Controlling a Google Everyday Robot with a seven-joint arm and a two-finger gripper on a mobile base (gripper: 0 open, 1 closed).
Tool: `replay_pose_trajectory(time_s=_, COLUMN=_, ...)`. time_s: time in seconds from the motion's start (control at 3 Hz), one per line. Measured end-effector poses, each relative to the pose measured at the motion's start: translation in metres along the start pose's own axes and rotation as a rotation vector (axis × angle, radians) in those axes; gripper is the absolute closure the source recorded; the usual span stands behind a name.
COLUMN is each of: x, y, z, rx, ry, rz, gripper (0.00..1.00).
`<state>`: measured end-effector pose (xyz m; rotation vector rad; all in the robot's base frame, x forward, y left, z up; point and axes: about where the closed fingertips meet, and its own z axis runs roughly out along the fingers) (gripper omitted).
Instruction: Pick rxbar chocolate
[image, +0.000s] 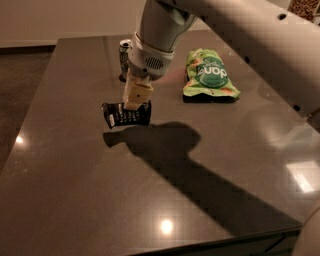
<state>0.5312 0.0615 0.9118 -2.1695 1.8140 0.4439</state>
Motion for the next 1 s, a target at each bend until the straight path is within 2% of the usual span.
replay_pose_trajectory(time_s=0.33, x=0.000, y=0.000, z=-0.029, rx=0.032, ry=-0.056, rz=0.012, gripper=1.00)
replay_pose_trajectory(time_s=0.67, x=-0.005, y=0.014, z=-0.071, rx=0.057, ry=-0.139, rz=0.002, gripper=1.00)
replay_pose_trajectory(time_s=1.0, x=-0.007, y=0.012, z=-0.071, rx=0.063, ry=-0.144, rz=0.000, gripper=1.00)
